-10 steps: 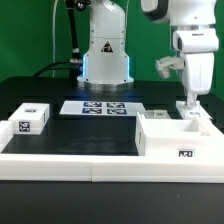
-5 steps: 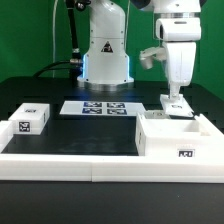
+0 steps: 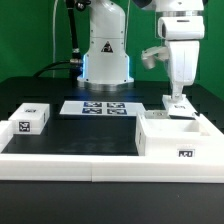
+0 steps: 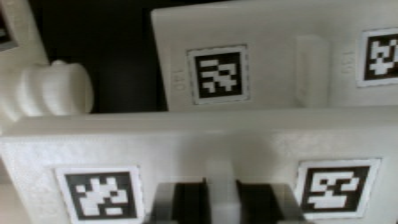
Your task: Assemble cabinet
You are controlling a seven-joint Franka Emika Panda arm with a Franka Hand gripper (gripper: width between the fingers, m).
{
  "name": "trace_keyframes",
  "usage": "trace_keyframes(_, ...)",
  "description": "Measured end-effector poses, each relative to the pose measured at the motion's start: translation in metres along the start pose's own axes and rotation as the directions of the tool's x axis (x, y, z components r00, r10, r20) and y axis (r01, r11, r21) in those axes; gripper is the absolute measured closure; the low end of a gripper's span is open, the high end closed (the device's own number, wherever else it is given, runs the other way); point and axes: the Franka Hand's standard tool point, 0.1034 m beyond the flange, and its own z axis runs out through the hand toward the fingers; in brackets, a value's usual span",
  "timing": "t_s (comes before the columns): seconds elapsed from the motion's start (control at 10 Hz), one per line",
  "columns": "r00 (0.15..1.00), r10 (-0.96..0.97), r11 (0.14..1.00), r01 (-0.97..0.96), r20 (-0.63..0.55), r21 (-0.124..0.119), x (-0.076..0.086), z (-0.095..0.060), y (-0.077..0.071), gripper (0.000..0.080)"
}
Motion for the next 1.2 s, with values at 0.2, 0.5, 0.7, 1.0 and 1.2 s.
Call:
trace_keyframes(0.2, 1.0, 0.009, 1.0, -0.009, -0.001, -0.002, 0.0016, -0.0013, 0.0041, 0.0731)
trace_keyframes(0.5, 1.0, 0.009, 1.0, -0.009, -0.001, -0.001, 0.0012, -0.0008, 0.0038, 0.0731)
trace_keyframes(0.7, 1.0, 0.01, 1.0, -0.01, -0.001, -0.001, 0.0006, -0.0006, 0.0059, 0.0731)
trace_keyframes(1.0, 1.0, 0.014, 1.0, -0.014, -0.004, 0.001, -0.0031, 0.0025, 0.0115, 0.0731)
trace_keyframes(1.2, 1.0, 0.019, 1.0, -0.019, -0.005, -0.001, -0.0032, 0.0022, 0.0122, 0.0731)
